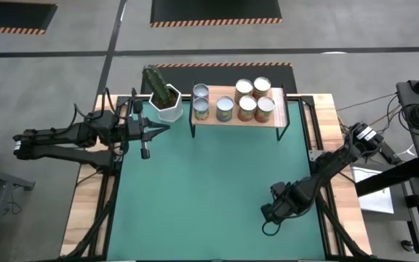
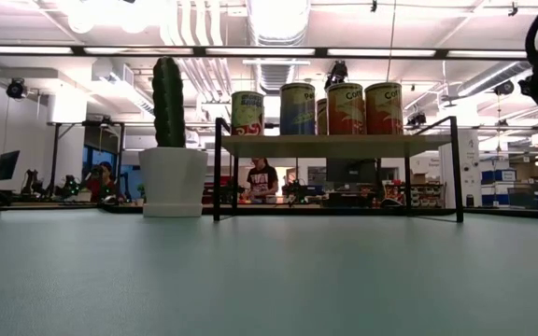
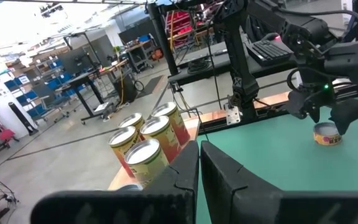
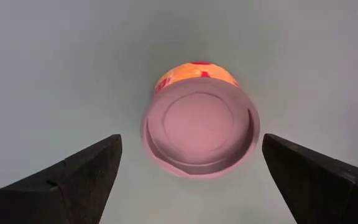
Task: Pick and place cans onto a shelf
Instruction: Put the canned pineapple rings on the shelf
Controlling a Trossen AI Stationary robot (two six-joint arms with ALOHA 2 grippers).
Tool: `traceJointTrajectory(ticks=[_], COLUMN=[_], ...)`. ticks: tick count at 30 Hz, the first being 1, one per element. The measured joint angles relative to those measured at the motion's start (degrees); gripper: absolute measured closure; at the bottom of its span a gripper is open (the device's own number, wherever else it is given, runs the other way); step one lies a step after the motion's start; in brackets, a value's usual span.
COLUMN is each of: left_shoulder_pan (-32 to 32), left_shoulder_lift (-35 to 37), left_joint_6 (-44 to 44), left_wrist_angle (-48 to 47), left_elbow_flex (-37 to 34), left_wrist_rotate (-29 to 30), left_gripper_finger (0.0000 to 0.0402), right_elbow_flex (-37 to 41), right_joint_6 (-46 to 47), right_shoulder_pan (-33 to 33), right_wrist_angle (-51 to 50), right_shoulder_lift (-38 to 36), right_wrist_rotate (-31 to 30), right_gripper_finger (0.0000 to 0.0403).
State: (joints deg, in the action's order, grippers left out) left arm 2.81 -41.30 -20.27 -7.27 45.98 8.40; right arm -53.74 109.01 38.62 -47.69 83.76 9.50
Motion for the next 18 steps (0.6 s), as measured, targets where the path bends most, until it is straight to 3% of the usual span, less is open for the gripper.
traceJointTrajectory(ticks=[12,18], left_shoulder_pan=[0.0,0.0], left_shoulder_lift=[0.0,0.0], left_joint_6=[0.0,0.0], left_wrist_angle=[0.0,0.1], left_elbow_flex=[0.0,0.0], left_wrist_rotate=[0.0,0.0], left_gripper_finger=[0.0402,0.0402], right_elbow_flex=[0.2,0.2], right_joint_6=[-0.6,-0.6], right_shoulder_pan=[0.3,0.2], right_wrist_angle=[1.9,2.0], right_shoulder_lift=[3.8,4.0], right_wrist_rotate=[0.0,0.1], right_gripper_finger=[0.003,0.0093])
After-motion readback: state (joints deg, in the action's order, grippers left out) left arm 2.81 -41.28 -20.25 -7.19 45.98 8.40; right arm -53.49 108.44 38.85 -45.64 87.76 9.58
